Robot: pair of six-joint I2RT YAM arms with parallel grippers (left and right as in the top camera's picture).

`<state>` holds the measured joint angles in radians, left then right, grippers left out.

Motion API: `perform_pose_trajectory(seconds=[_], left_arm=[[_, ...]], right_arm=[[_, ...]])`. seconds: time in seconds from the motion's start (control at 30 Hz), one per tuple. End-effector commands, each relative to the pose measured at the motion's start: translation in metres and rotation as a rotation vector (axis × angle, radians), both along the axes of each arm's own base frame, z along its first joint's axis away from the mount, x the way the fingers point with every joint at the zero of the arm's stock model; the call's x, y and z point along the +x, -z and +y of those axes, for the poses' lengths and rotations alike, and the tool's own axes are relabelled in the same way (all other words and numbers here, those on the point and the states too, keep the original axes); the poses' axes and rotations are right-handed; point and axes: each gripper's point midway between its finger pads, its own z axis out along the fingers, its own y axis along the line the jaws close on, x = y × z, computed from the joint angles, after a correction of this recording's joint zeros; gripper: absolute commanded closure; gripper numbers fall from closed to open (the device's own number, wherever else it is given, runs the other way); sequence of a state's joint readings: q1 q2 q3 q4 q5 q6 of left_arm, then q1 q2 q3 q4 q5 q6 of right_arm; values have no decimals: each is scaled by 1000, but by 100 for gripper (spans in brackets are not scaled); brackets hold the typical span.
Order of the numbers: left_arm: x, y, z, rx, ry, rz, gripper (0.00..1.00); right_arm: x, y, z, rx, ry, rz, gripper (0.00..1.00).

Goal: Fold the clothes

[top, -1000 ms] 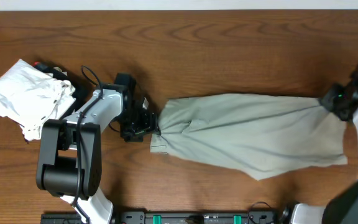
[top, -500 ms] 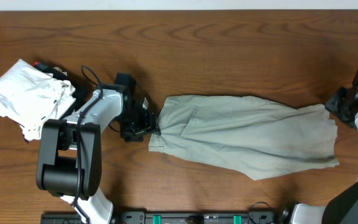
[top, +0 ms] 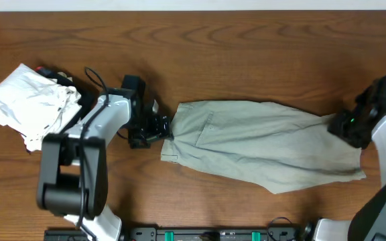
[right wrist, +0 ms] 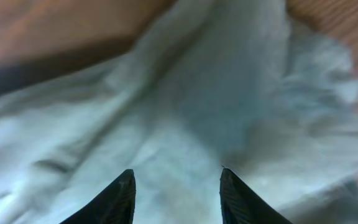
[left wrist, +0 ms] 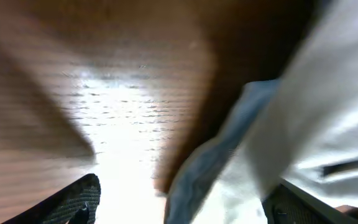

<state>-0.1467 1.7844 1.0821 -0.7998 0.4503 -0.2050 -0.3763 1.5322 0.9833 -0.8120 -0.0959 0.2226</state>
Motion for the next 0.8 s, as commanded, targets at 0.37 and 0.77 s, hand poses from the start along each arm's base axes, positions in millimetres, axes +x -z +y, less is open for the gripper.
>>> perform_pose_trajectory(seconds=[0.37, 0.77], left_arm=[[28, -66, -44, -74, 124, -305, 7], [32, -33, -113, -108, 339, -380, 3]], right_arm=[[-40, 68, -1, -92, 23, 65, 46], [-11, 47, -15, -108, 78, -24, 40]])
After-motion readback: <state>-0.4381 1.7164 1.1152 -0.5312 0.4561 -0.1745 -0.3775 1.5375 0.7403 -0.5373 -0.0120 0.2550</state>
